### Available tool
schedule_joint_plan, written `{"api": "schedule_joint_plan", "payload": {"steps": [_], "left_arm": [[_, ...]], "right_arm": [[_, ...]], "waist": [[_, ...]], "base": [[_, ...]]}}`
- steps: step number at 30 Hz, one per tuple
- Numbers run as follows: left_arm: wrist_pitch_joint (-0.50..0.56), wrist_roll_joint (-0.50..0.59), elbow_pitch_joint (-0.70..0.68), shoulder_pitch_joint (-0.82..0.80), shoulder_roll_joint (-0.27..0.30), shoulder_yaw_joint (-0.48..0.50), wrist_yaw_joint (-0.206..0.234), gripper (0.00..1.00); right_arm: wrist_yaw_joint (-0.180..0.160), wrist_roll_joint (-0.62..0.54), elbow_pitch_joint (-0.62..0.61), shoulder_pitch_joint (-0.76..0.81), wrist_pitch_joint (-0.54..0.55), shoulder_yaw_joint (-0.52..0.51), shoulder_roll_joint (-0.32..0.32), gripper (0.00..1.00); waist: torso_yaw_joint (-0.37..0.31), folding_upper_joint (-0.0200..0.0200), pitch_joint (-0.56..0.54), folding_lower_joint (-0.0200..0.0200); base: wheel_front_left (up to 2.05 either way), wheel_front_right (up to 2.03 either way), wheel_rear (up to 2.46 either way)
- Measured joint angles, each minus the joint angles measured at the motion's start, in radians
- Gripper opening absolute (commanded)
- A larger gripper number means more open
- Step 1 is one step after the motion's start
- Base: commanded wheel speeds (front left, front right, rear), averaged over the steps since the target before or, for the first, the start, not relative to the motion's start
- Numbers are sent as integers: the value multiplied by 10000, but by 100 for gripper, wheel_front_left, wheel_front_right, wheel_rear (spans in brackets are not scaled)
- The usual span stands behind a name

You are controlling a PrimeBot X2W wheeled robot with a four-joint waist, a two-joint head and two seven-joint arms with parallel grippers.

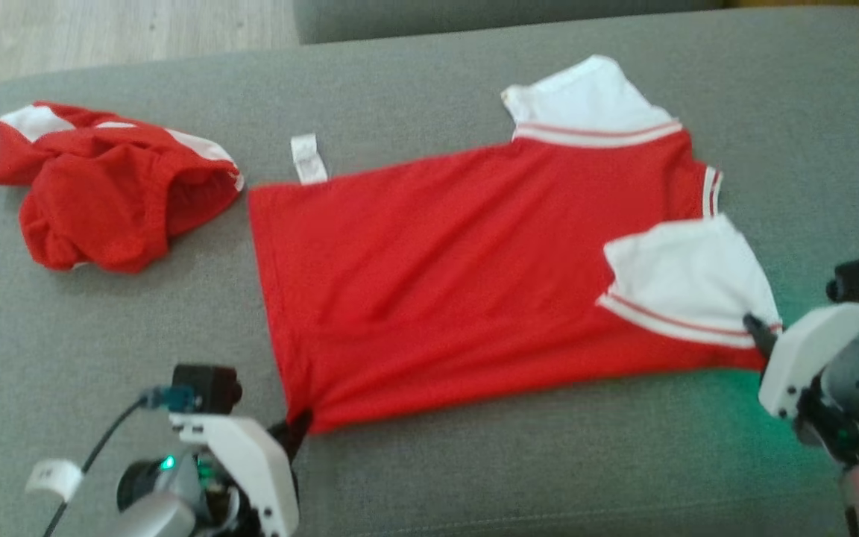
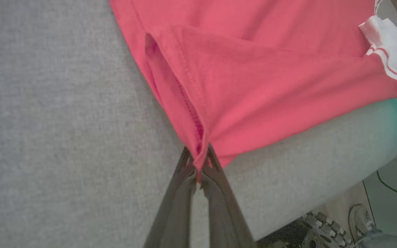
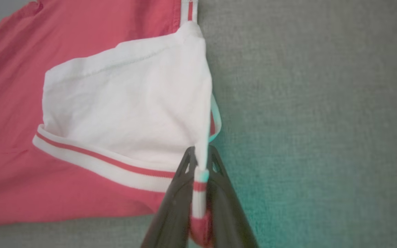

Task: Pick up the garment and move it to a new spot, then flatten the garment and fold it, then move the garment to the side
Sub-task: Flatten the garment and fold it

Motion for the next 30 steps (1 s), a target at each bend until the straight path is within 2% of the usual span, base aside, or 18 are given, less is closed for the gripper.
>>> {"api": "schedule_joint_plan", "payload": {"steps": [10,11,12,13,14,15,19,23,24,27,30], "left_arm": [[493,-345,-986,982,713,-33,437,0],[577,-376,-1066,1064,752,-38,443,0],[587,-453,-1126,1144,773,-35,493,0],[667,-512,-1160,1212,788,-42,514,1],[744,-541,-1166,1233,809,-65,514,54],[779,-593,-1172,1234,842,-65,512,100],[840,-616,-1358,1188,1009,-38,477,100],[830,-311,-1682,698,1409,169,330,100],[828,-280,-1743,42,1611,491,148,100],[1068,-81,-1661,-1237,1802,742,-261,100],[1611,-251,-1475,-2390,1743,746,-1116,100]], "right_arm": [[0,163,-1204,1618,1361,-286,-81,0],[0,161,-1350,1739,1478,-395,-54,9],[2,159,-1496,1842,1574,-491,-25,62],[0,134,-1616,1918,1639,-568,13,100],[0,100,-1724,1980,1699,-652,54,100],[0,86,-1824,2035,1753,-752,84,100],[0,44,-2433,2048,1685,-872,259,100],[0,59,-3304,1864,1011,-913,244,100],[0,59,-3549,1354,571,-871,228,100],[0,-19,-3628,207,144,-608,198,100],[0,-25,-3296,-1032,-107,-274,198,100]], "waist": [[-134,0,-314,0],[-154,0,-318,0],[-172,0,-316,0],[-185,0,-305,0],[-198,0,-296,0],[-206,0,-285,0],[-215,0,-211,0],[-137,0,-12,0],[-100,0,148,0],[-36,0,457,0],[46,0,859,0]], "base": [[0,0,0],[0,0,0],[0,0,0],[0,0,0],[0,0,0],[0,0,0],[0,0,0],[0,0,0],[0,0,0],[0,0,0],[0,0,0]]}}
